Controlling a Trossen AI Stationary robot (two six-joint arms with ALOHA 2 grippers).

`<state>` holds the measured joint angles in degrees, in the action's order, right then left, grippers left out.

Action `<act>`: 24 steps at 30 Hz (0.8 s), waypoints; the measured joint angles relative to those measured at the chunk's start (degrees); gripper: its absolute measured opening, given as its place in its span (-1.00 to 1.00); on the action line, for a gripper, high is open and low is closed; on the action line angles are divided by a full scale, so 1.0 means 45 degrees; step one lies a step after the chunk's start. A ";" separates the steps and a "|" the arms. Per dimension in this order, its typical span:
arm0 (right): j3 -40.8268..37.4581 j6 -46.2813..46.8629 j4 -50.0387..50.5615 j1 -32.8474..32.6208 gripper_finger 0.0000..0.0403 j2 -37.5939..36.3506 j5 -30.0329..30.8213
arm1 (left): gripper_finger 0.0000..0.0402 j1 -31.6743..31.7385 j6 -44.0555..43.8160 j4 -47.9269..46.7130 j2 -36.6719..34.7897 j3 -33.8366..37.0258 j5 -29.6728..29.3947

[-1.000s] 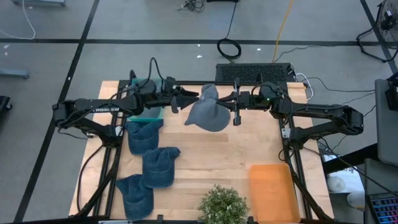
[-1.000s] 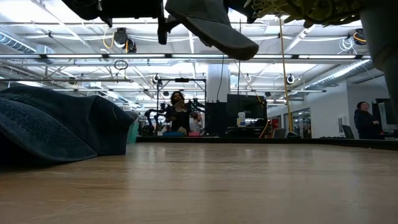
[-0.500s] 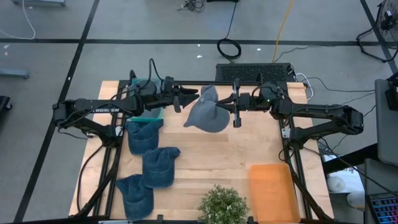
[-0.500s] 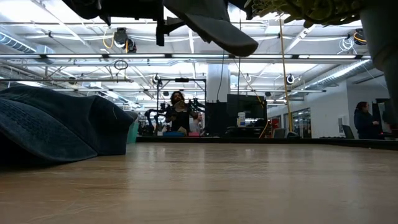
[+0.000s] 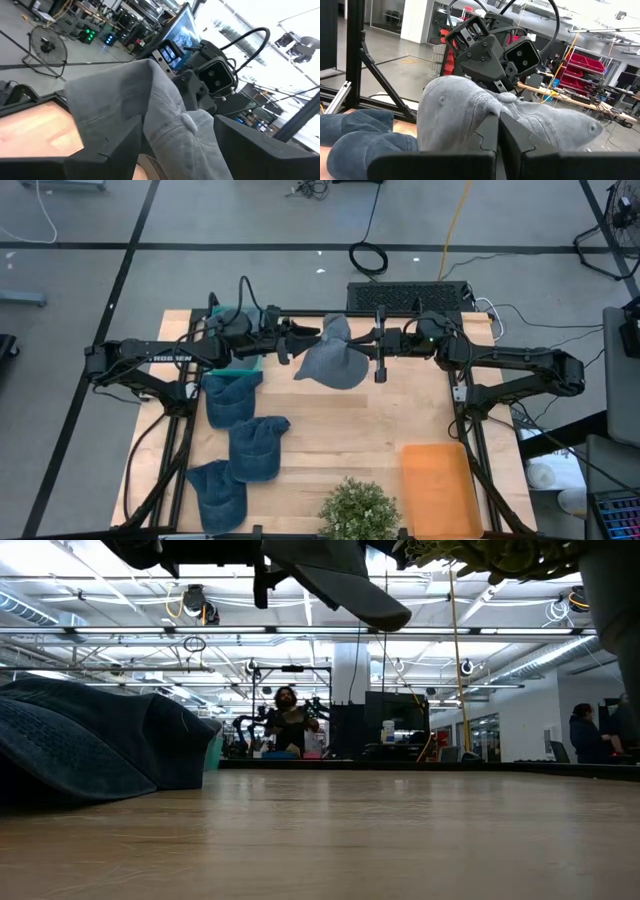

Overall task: Pick & Place hat
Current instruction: Put the gray cap into the green bin

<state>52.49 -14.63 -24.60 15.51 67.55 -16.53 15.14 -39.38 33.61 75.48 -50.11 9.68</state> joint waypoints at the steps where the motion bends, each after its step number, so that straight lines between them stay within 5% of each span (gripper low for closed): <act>1: 0.0000 0.0000 0.0001 0.0000 -1.00 0.0000 0.0000 | 0.27 0.0000 -0.0037 0.0000 0.0000 0.0000 0.0132; 24: 0.0020 0.0046 -0.0167 0.0000 -1.00 0.0290 0.0014 | 0.27 -0.0105 0.0057 -0.0003 -0.0005 0.0000 0.0066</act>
<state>52.58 -14.42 -25.35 15.51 68.85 -16.47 14.66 -39.12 33.59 75.46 -50.11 9.97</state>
